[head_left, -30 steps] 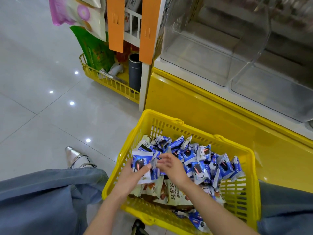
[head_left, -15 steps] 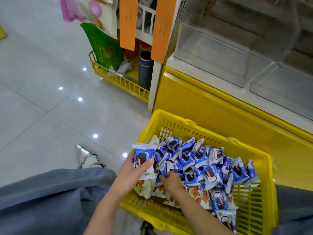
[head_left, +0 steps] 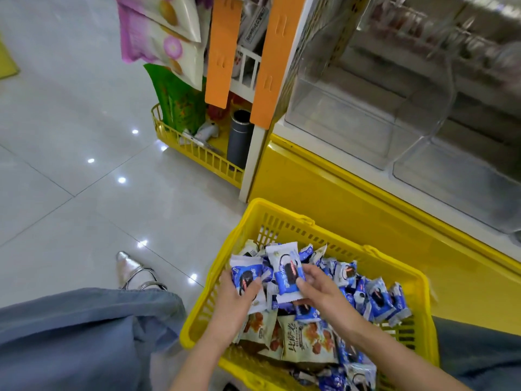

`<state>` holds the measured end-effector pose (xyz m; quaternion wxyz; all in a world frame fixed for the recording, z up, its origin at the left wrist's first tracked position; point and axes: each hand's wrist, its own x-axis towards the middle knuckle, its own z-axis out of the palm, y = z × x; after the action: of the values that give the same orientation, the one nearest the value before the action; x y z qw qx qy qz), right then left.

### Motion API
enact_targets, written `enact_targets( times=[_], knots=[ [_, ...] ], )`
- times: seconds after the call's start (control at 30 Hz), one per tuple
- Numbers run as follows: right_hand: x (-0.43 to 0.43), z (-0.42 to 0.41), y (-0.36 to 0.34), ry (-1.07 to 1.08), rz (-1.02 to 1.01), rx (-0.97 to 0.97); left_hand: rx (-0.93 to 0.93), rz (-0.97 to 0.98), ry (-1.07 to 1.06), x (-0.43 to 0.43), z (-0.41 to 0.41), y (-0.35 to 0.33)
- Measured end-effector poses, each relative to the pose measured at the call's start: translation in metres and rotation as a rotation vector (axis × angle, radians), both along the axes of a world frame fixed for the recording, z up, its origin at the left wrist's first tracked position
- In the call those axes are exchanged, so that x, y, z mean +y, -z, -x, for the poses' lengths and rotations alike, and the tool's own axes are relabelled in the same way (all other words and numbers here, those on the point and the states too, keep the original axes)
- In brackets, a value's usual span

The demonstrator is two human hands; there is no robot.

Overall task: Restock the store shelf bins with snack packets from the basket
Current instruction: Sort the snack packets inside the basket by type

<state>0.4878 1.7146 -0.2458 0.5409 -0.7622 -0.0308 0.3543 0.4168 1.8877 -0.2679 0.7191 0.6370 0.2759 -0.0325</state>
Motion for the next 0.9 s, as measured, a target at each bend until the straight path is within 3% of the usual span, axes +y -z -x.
enact_targets(
  times=[0.17, 0.4, 0.53, 0.7, 0.9],
  knots=[
    [0.035, 0.009, -0.021, -0.228, 0.142, -0.151, -0.070, 0.355, -0.029, 0.002, 0.004, -0.003],
    [0.069, 0.012, -0.029, -0.254, 0.071, -0.472, -0.158, 0.107, -0.148, 0.029, -0.007, -0.010],
    [0.066, -0.014, -0.002, -0.114, 0.134, -0.412, -0.136, 0.111, -0.179, 0.038, -0.011, -0.008],
    [0.066, -0.041, 0.061, -0.216, 0.473, -0.253, -0.086, 0.179, -0.223, 0.047, -0.017, -0.009],
    [0.095, -0.046, 0.109, -0.182, 0.570, -0.120, -0.053, 0.232, -0.294, 0.059, -0.019, -0.019]
  ],
)
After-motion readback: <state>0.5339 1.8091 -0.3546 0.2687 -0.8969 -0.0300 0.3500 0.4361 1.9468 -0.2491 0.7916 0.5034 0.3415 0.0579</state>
